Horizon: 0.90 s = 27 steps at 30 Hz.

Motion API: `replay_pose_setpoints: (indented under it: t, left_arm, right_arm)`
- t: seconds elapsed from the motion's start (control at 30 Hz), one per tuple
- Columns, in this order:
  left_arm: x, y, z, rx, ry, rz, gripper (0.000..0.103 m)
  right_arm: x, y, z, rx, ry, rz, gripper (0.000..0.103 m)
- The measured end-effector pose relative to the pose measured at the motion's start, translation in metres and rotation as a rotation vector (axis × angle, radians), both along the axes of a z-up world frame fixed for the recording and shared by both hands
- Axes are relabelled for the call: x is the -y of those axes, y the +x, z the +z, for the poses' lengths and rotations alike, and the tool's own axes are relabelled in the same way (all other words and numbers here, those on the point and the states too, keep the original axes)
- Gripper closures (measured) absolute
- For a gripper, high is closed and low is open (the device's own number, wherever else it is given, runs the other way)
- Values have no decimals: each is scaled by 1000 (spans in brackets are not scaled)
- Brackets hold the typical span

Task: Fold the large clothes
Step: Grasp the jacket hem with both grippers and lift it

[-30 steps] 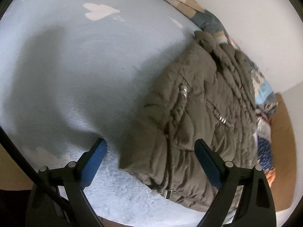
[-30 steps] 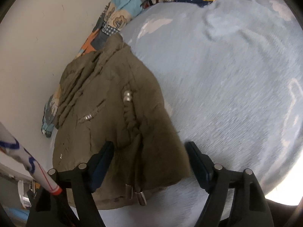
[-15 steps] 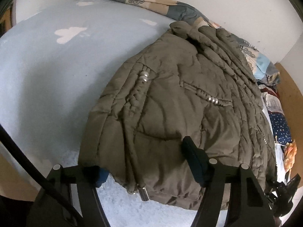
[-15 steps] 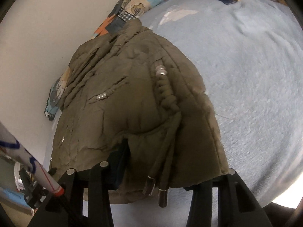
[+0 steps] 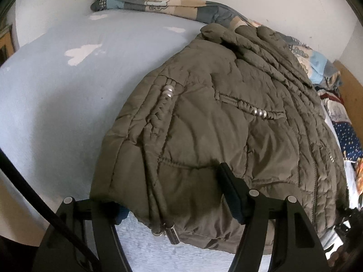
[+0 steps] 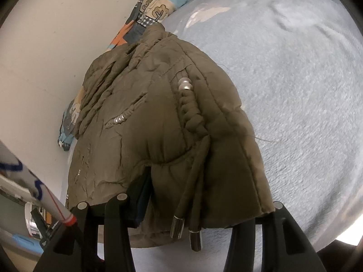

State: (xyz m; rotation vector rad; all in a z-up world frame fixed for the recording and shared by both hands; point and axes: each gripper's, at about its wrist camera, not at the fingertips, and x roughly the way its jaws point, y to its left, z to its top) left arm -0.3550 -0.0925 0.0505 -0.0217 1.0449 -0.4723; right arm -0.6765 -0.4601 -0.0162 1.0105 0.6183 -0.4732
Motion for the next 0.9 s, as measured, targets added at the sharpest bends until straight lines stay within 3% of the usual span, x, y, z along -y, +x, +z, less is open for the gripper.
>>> replay_pose_setpoints:
  t: [0.17,0.3,0.4,0.5,0.63,0.9]
  left_arm:
    - [-2,0,2,12,11,-13,36]
    - [2,-4,7,43,25,-31,46]
    - [6,-9,13,87,38,-53,55]
    - [11,-15,21,139,48,-79,64]
    - [14,-21,30,195,49,-108,70]
    - [14,-22,36,220,35,-120,75]
  right_arm:
    - [-5,-1,1,3,-6,-7,52]
    - [-4,-4,2,22,11,-12,52]
    - [-2,-9,6,36,7,-9,66]
    - [-9,-5,19,8,-78,18,76]
    - [-17,-2,36,11,-164,36,80]
    - [-16,-5,38,36,-161,39,81]
